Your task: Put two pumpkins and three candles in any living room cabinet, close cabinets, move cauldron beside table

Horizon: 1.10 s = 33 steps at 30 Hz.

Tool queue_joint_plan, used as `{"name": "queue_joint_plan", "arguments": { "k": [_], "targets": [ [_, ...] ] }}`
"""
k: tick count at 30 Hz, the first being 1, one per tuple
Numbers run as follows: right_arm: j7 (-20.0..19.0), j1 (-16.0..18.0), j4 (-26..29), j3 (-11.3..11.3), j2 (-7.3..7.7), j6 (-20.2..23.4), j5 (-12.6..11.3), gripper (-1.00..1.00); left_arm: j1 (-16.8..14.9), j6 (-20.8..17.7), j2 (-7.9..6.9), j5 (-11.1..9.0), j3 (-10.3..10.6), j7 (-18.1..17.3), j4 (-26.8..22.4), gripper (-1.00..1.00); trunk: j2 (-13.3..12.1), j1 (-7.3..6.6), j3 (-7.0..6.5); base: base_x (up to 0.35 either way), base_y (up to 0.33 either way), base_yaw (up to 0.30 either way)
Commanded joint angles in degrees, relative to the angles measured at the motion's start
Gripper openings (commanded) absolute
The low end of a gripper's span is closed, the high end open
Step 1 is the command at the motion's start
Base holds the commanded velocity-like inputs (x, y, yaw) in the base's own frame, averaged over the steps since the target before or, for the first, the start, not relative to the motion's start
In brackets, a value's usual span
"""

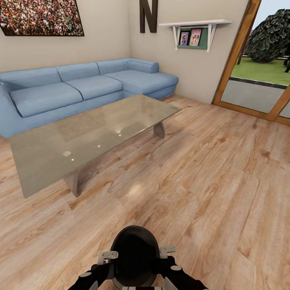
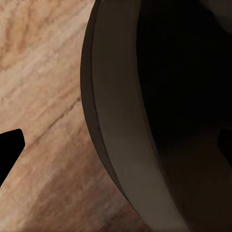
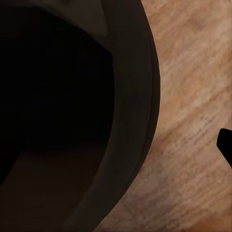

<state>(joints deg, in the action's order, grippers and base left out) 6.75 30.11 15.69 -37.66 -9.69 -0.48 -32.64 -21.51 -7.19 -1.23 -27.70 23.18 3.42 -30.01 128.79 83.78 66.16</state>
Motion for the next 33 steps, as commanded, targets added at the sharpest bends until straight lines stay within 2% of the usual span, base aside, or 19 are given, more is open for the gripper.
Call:
{"name": "queue_joint_plan", "arguments": {
  "k": [1, 8, 33],
  "targets": [
    [0.4, 0.0, 0.0, -0.5, 0.02, 0.0, -0.5, 1.00, 0.0, -0.2, -0.09, -0.5, 0.4, 0.4, -0.1, 1.00, 0.0, -0.01, 0.04, -0.010, 0.000, 0.000],
    [0.4, 0.0, 0.0, -0.5, 0.02, -0.1, -0.5, 1.00, 0.0, -0.2, -0.09, -0.6, 0.3, 0.4, -0.1, 1.00, 0.0, -0.01, 0.04, -0.139, 0.000, 0.000],
    [0.5, 0.0, 0.0, -0.5, 0.02, 0.0, -0.6, 1.00, 0.0, -0.2, -0.09, -0.6, 0.4, 0.6, -0.1, 1.00, 0.0, -0.01, 0.04, -0.004, 0.000, 0.000]
  ]
}}
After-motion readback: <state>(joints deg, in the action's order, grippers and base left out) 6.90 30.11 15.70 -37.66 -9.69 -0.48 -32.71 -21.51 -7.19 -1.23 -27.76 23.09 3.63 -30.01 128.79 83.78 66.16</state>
